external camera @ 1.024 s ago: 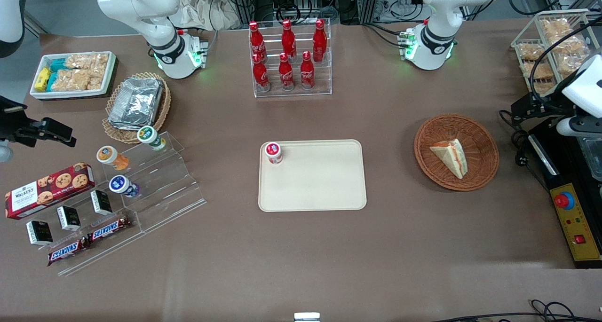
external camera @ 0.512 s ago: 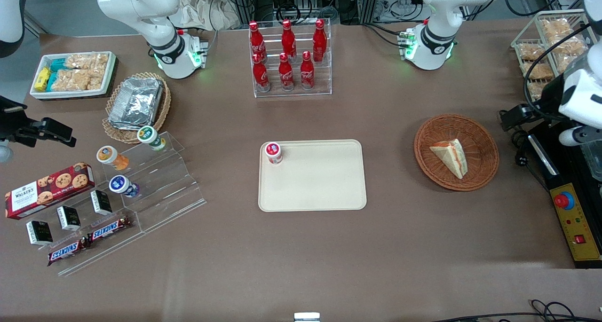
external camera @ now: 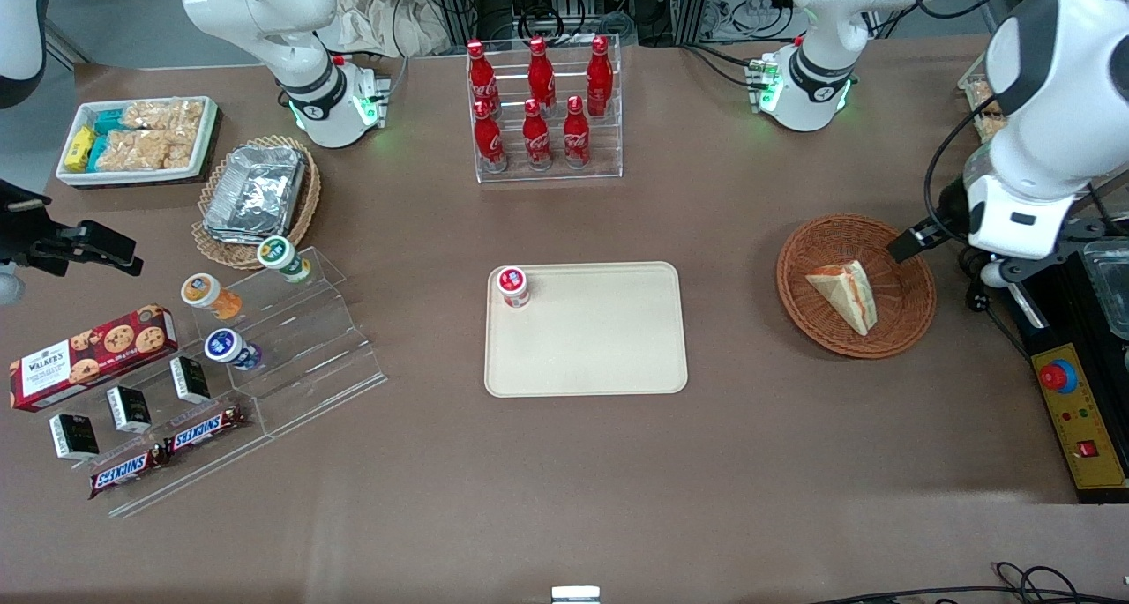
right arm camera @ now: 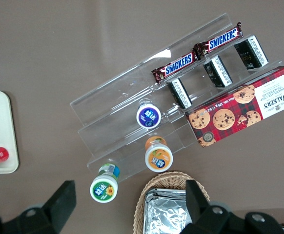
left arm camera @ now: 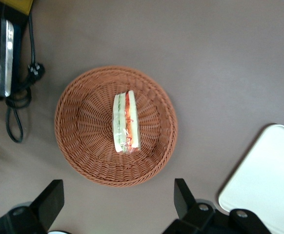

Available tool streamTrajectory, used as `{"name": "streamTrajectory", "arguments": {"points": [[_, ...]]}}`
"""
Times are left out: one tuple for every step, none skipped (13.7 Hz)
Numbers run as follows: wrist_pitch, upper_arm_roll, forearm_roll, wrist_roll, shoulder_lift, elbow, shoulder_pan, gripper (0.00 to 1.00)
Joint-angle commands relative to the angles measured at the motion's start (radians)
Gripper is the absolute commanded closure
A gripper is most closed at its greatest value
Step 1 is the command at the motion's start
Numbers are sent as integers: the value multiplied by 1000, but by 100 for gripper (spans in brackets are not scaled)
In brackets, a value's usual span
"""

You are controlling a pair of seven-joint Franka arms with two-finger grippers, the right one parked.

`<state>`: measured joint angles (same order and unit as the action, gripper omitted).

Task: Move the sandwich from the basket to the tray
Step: 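Lower the open left gripper around the wrapped sandwich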

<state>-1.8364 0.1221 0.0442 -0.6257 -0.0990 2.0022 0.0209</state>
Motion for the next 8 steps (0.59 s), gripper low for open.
{"name": "streamTrajectory", "arguments": {"points": [[-151,-1,14,-107,-65,189,7,0],[-194,-1,14,-129,-58,217,8,0],[-219,-1,13,-135,-45,236,10,0],[-248,-2,13,-135,-36,257,10,0],[-288,-5,13,-135,-31,288,11,0],[-334,-7,13,-135,-28,318,11,0],[-380,-9,13,-135,-22,351,11,0],[-429,-9,13,-134,-12,383,11,0]]}}
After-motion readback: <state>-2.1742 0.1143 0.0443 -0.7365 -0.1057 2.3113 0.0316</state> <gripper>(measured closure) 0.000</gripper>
